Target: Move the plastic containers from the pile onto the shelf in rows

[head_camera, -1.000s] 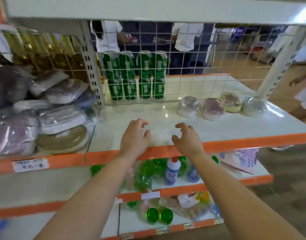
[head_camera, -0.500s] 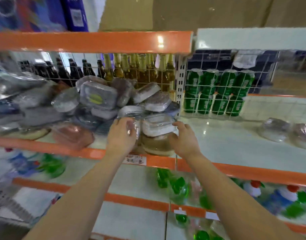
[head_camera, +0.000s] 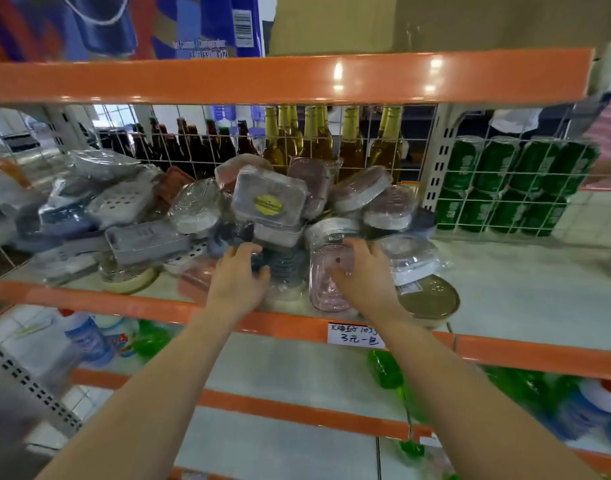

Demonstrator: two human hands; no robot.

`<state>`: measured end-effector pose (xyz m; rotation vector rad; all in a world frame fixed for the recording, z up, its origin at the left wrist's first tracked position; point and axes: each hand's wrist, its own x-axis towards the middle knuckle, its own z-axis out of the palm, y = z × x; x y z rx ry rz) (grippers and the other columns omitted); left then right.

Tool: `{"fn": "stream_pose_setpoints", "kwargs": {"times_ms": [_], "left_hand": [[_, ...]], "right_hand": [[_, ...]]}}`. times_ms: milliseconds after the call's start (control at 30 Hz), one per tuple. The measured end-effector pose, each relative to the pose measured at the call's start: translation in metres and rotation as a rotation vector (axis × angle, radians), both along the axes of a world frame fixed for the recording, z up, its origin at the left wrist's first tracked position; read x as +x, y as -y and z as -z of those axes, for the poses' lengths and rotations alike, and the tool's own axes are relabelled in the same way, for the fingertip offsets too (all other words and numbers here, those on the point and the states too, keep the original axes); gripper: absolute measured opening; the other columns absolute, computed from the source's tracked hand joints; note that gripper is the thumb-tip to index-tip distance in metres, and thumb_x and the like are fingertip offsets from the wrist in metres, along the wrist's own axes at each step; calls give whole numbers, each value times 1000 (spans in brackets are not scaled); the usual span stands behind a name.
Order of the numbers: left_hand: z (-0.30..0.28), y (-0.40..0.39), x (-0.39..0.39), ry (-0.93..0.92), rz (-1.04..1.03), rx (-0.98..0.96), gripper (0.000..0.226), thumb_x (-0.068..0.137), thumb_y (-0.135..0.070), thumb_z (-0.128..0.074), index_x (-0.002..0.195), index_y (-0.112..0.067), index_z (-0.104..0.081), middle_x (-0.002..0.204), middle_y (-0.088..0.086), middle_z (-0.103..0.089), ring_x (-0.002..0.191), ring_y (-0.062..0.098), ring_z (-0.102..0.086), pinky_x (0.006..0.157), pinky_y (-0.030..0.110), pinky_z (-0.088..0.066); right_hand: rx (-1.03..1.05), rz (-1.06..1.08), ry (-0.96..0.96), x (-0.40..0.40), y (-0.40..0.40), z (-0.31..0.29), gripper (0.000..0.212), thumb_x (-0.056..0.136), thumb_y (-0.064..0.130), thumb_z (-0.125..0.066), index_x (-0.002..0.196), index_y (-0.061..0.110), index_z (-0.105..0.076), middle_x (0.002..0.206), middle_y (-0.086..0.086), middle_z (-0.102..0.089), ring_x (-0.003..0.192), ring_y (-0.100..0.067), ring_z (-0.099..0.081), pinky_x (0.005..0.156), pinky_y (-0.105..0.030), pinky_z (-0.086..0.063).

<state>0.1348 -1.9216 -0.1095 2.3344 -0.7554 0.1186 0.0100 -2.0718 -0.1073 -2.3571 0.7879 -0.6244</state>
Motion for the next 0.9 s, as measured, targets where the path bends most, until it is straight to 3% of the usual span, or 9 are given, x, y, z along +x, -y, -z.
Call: {"fn": "stream_pose_setpoints", "kwargs": {"times_ms": [167, 333, 533, 633, 733, 833, 900], "left_hand": [[-9, 7, 16, 30, 5, -35, 42, 90, -18, -57, 130, -10, -49, 126, 18, -49, 118, 36, -46, 101, 45, -37], [-24, 28, 39, 184, 62, 60, 60, 89, -22, -59, 144, -16, -33, 143, 18, -28, 131, 39, -29, 108, 50, -29], [-47, 62, 76, 230, 42, 66, 80, 86, -28, -66, 150, -22, -19, 154, 18, -9, 141, 38, -14, 113, 49, -24], [-53, 77, 96, 53, -50, -90, 92, 79, -43, -70, 150, -24, -15, 152, 18, -15, 138, 42, -21, 110, 52, -30], [-51, 82, 114, -72, -86, -309, 98, 59, -61, -73, 140, -34, -25, 142, 15, -35, 127, 38, -41, 101, 54, -42], [-47, 84, 120, -108, -38, -311, 94, 69, -43, -80, 144, -31, -24, 143, 10, -31, 131, 31, -34, 105, 47, -38], [-42, 86, 126, -70, 12, -330, 85, 73, -29, -80, 141, -23, -31, 129, -2, -36, 122, 17, -35, 98, 33, -37]], "right_hand": [[-25, 19, -17, 19, 10, -7, 61, 87, 22, -62, 141, 18, -35, 138, -11, -36, 126, -28, -37, 101, -37, -36], [-87, 52, 31, 34, 44, -17, 64, 86, 25, -65, 141, 14, -35, 141, -11, -35, 130, -29, -33, 104, -38, -34], [-108, 39, 24, 62, 85, -25, 72, 84, 31, -69, 143, 13, -31, 146, -14, -30, 131, -32, -34, 106, -44, -37], [-45, 87, 44, 76, 101, -24, 79, 83, 37, -69, 144, 11, -27, 147, -19, -26, 133, -37, -29, 108, -45, -34], [-24, 90, 21, 86, 111, -25, 83, 82, 38, -69, 147, 22, -20, 152, -16, -15, 140, -35, -15, 111, -46, -25], [-91, 44, -76, 96, 120, -28, 76, 84, 36, -67, 146, 35, -22, 157, -10, -1, 143, -39, -2, 113, -50, -19], [-106, 25, -127, 104, 126, -30, 71, 86, 37, -64, 144, 38, -24, 157, -11, 3, 142, -44, -2, 114, -53, -18]]}}
